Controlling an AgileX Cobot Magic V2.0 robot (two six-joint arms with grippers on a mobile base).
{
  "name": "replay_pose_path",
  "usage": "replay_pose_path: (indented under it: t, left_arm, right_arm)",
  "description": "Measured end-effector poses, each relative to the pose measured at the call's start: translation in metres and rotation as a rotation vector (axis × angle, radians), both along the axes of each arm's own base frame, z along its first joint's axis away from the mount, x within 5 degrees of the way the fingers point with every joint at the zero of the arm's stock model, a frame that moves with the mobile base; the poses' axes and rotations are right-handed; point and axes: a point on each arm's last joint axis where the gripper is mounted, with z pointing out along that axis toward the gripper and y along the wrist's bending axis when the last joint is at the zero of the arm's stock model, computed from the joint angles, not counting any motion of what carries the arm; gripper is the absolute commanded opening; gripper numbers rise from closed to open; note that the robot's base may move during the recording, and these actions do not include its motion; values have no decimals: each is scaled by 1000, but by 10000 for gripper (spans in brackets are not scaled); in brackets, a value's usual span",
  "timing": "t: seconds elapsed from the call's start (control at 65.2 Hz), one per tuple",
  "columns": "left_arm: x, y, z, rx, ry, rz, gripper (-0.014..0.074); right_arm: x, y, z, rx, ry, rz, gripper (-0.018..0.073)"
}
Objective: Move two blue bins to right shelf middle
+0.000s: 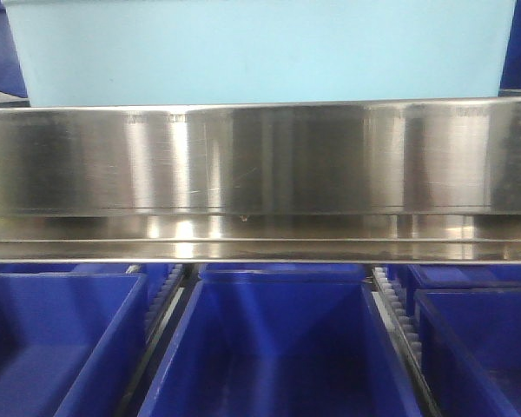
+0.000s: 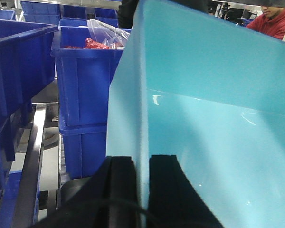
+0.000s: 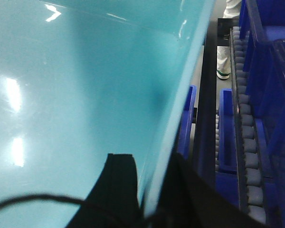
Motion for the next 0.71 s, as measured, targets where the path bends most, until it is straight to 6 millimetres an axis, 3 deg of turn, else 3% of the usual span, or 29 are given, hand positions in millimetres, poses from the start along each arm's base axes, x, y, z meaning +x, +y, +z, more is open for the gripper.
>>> replay_pose_path:
  t: [0.46, 0.706]
  left_arm:
    - [0, 0, -1, 7, 13, 2, -111]
    - [-4, 6, -20, 111, 209, 34, -111]
  right_arm:
    - [0, 0, 0, 4, 1, 3, -151]
    - [-2, 1, -3, -1, 41, 14, -151]
